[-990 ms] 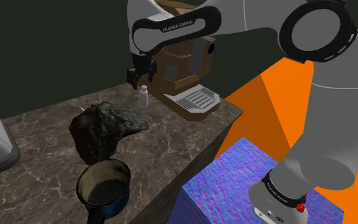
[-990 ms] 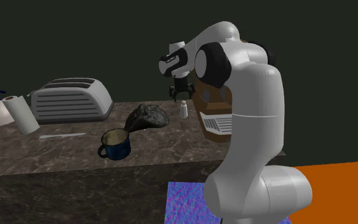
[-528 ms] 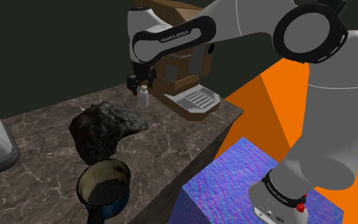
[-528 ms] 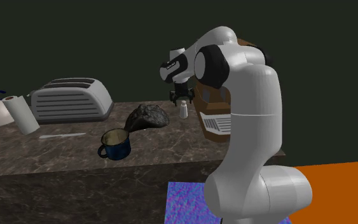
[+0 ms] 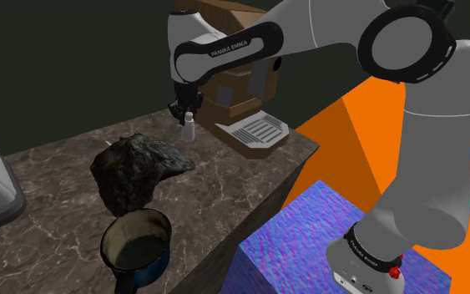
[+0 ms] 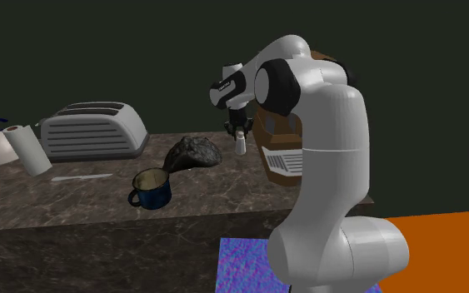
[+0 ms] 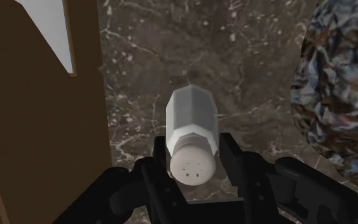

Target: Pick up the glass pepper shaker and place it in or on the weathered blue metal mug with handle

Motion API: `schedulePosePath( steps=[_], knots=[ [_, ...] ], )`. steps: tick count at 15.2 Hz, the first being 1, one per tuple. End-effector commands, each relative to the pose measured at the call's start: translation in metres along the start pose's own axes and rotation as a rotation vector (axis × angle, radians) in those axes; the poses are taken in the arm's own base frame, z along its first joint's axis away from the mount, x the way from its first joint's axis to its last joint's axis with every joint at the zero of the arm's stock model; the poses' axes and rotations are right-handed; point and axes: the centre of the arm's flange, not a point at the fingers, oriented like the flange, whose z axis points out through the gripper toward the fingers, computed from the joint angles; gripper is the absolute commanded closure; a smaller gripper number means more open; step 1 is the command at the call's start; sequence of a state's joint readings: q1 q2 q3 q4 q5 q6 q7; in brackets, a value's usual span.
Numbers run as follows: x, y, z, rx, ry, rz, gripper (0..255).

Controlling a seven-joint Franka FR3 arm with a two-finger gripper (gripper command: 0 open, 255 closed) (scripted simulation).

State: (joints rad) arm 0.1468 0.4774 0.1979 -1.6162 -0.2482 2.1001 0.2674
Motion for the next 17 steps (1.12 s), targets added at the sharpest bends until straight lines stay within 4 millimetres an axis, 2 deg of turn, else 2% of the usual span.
schedulePosePath(
  steps=[1, 8, 17],
  knots=[
    [0.0, 0.0, 0.0, 0.0, 0.0, 0.0, 255],
    [0.0, 0.0, 0.0, 0.0, 0.0, 0.0, 255],
    [0.002, 0.006, -0.047, 0.0, 0.0, 0.0, 255]
  ],
)
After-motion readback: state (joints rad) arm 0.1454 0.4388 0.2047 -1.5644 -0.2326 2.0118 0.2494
